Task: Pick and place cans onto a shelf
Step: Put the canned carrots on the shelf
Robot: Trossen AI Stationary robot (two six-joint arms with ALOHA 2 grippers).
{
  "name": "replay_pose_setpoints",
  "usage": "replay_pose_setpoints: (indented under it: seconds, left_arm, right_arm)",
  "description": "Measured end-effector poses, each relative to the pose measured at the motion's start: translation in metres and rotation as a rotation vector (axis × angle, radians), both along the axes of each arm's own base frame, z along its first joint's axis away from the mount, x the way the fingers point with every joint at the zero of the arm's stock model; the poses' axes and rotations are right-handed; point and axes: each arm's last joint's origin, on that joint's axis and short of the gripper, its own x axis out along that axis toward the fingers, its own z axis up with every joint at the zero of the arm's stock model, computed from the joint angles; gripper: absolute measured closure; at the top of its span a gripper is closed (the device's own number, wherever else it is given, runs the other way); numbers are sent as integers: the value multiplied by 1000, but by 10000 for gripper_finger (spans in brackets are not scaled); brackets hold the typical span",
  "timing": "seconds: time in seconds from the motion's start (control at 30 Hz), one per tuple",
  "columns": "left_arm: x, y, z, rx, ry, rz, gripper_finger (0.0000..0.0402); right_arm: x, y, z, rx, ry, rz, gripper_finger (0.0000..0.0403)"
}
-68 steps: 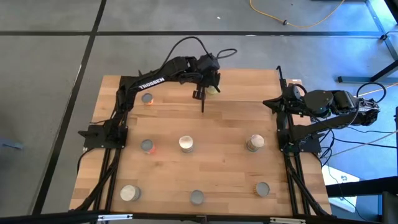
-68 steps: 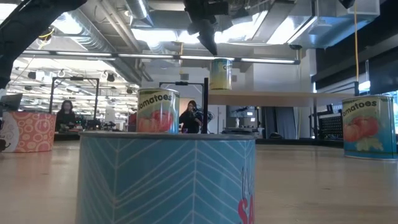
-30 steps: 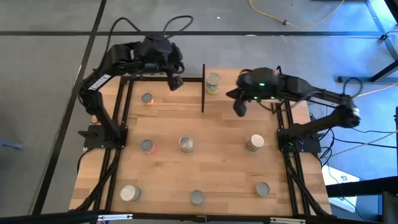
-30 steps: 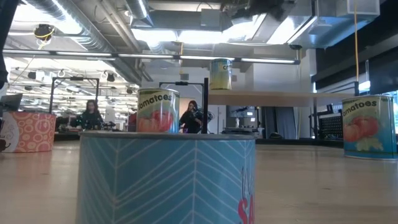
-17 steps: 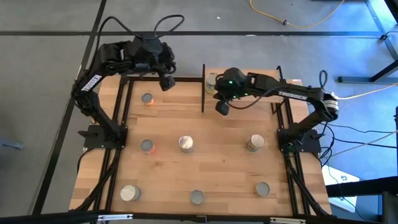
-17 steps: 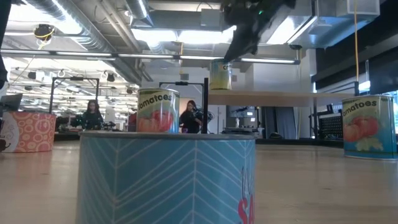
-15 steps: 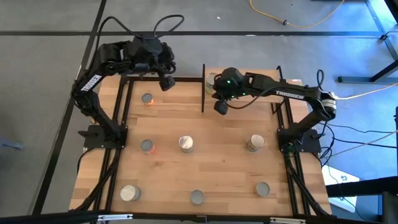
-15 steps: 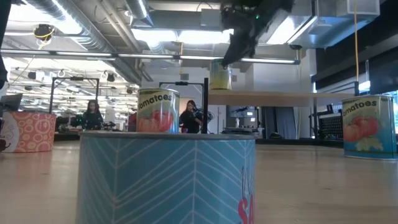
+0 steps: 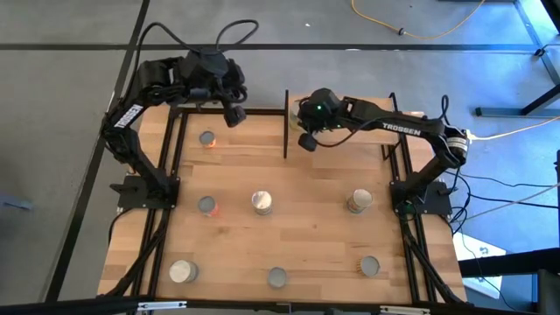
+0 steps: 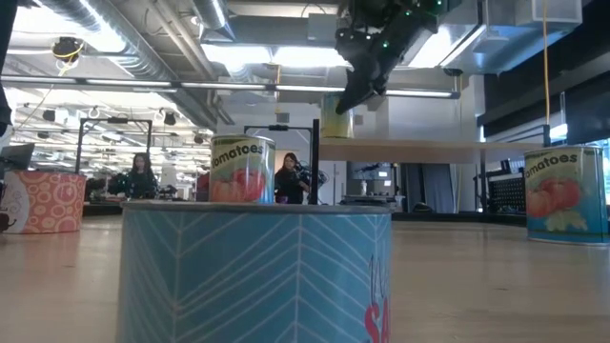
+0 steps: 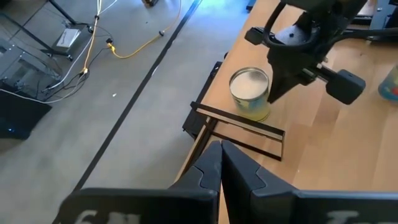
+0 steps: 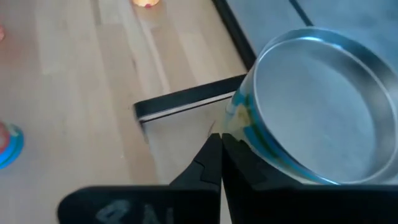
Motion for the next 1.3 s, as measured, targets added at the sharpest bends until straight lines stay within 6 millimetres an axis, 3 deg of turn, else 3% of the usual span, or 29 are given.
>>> replay_pose_setpoints:
  seconds: [0.63, 1.07, 1.3]
  left_arm:
    - [-5, 13, 0, -5, -1, 47, 401]
    - [-8, 15, -3, -18, 34, 62, 401]
    - [-9, 15, -4, -21, 42, 62, 401]
  right_arm:
    - [-6, -33, -2, -111, -3, 3, 397]
    - [-10, -31, -6, -46, 29, 40, 397]
    - [-10, -35, -4, -154, 76, -3, 397]
